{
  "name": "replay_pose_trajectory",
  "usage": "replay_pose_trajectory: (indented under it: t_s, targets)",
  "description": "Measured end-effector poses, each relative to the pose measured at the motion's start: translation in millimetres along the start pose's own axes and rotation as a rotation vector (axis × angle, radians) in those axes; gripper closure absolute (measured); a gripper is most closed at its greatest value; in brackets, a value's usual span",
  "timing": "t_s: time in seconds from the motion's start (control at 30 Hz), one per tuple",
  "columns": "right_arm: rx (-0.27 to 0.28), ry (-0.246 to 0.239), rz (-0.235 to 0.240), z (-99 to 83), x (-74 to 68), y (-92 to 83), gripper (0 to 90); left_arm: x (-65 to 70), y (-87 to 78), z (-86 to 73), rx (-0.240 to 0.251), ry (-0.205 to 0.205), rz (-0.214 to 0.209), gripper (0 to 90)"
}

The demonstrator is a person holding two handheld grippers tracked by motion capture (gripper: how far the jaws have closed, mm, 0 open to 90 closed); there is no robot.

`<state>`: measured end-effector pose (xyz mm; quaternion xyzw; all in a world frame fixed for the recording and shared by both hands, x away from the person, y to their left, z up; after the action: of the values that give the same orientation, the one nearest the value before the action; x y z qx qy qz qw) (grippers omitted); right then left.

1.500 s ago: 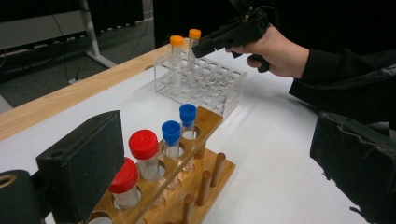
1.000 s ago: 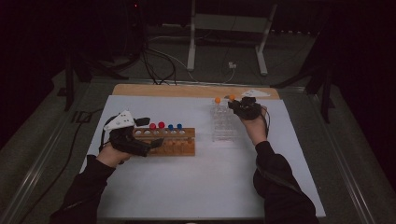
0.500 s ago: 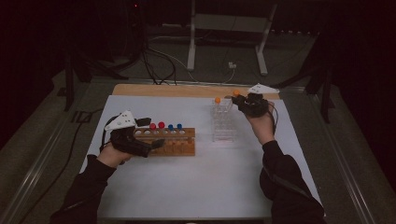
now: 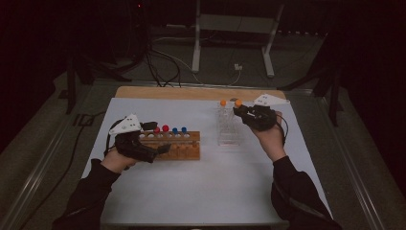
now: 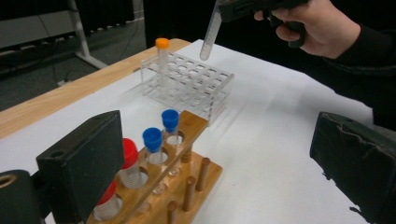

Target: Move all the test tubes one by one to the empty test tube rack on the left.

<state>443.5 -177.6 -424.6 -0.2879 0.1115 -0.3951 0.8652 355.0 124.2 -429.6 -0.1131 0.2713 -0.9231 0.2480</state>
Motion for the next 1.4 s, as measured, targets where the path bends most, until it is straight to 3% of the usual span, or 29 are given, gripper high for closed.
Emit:
replay_pose_trajectory:
  t_s: [0.37, 0.63, 0.93, 1.17, 1.4]
  targets:
    - [-0.024, -0.062, 0.102, -22.4, -48.0, -9.7, 75.4, 14.4, 3.9, 5.8, 0.011, 0.014, -0.039, 4.1]
    - [-0.060, -0.109, 0.177, -41.5, -84.4, -7.1, 75.4, 36.5, 14.4, 11.1, 0.008, 0.040, -0.099, 4.7]
    - [-0.073, -0.173, 0.271, -46.7, -127.5, -3.7, 75.4, 59.6, 27.9, 16.5, 0.000, 0.066, -0.114, 8.1]
    - [-0.088, -0.210, 0.329, -48.0, -152.8, 1.4, 75.3, 68.2, 38.8, 15.2, -0.018, 0.090, -0.109, 22.8]
    - [-0.087, -0.227, 0.349, -45.5, -163.1, 0.6, 75.4, 70.7, 46.4, 12.6, -0.032, 0.111, -0.118, 48.0]
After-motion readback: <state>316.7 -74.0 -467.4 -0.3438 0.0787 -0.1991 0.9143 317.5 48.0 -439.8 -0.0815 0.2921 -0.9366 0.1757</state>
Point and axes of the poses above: each handheld gripper's, and its own axes: y roughly forward along the jaws, z roughly out of its top, x roughly to its right, the point moved 7 cm from there along y, roughly forward along the jaws, and after that the axes turned 12 degrees about -x, right-handed, at the moved point
